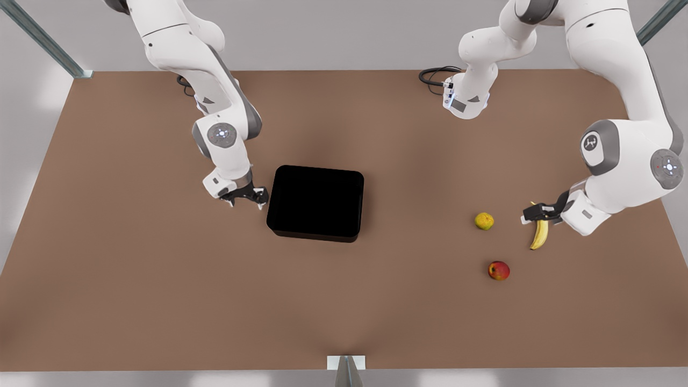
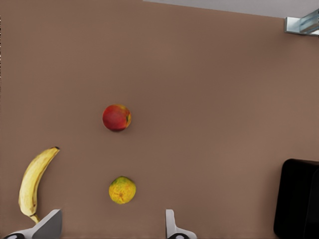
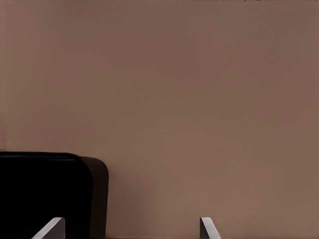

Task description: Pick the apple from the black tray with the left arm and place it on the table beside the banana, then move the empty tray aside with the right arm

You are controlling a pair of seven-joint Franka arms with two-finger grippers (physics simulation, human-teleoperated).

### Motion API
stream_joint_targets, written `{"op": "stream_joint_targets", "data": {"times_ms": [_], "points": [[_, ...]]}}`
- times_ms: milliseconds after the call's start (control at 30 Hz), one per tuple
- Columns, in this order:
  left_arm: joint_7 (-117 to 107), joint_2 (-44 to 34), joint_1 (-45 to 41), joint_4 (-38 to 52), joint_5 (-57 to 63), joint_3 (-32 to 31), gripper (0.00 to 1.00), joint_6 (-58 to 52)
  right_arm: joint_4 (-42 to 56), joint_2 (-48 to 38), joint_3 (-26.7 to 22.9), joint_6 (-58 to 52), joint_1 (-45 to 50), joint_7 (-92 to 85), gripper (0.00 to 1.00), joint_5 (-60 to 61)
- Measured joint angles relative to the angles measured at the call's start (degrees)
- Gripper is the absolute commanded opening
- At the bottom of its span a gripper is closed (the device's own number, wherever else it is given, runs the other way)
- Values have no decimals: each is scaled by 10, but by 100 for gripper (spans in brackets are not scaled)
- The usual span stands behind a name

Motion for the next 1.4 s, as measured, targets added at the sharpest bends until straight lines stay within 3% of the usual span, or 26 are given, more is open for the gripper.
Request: {"op": "stream_joint_targets", "data": {"times_ms": [333,600,967,1033,1167,1400], "points": [[4,-8,0,-1,2,1,100,-20,-17,13,16,14,14,-2,100,2],[3,-7,-1,-2,10,0,100,-24,-38,17,64,0,19,4,100,67],[1,-2,0,-1,14,0,100,-23,-35,93,65,2,6,-1,95,90],[1,-2,-1,-2,14,0,100,-24,-34,103,65,9,6,-1,89,90],[1,-4,0,-2,14,0,100,-25,-30,108,66,16,6,-2,49,92],[0,-6,0,-2,14,0,100,-29,-28,104,65,18,6,-4,28,92]]}}
